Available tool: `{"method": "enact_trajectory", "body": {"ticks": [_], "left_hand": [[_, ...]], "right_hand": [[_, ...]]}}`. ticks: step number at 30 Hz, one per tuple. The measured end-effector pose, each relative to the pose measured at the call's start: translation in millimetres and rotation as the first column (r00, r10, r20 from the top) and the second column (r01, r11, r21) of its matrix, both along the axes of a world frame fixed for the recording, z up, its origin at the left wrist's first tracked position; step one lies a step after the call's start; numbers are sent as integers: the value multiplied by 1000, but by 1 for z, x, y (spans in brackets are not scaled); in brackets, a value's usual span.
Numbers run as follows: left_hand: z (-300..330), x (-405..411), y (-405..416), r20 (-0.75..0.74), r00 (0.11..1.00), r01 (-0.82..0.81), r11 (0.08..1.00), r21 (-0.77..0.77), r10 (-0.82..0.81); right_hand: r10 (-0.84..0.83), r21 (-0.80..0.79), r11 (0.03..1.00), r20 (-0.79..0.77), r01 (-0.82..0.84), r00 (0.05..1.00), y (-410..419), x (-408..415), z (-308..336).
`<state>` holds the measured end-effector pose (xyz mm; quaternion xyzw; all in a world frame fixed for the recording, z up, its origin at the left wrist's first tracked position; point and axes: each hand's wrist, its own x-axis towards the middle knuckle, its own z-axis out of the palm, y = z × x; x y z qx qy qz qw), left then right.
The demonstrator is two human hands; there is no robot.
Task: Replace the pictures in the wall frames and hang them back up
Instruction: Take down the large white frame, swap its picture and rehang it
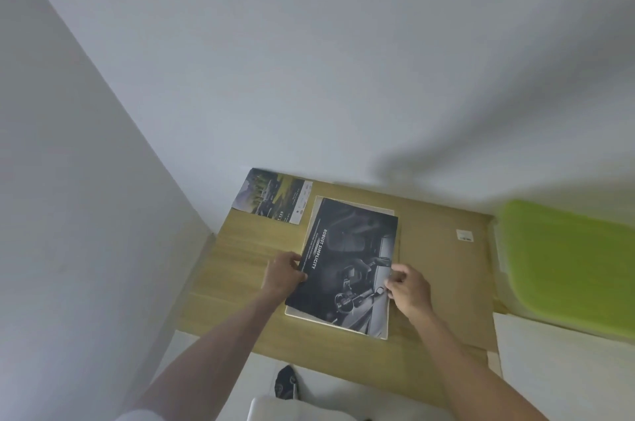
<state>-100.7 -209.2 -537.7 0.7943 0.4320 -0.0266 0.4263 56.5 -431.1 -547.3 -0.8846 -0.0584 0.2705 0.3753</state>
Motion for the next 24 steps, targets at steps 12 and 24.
{"method": "enact_trajectory", "body": {"ticks": [12, 24], "left_hand": [[-14, -10, -8, -211, 947, 291, 922, 254, -241], [-13, -15, -5, -234, 890, 445, 859, 254, -391]], "right_hand": [[204, -282, 948, 174, -149, 963, 10, -9, -1], [205, -311, 939, 168, -145, 964, 16, -13, -2]]}}
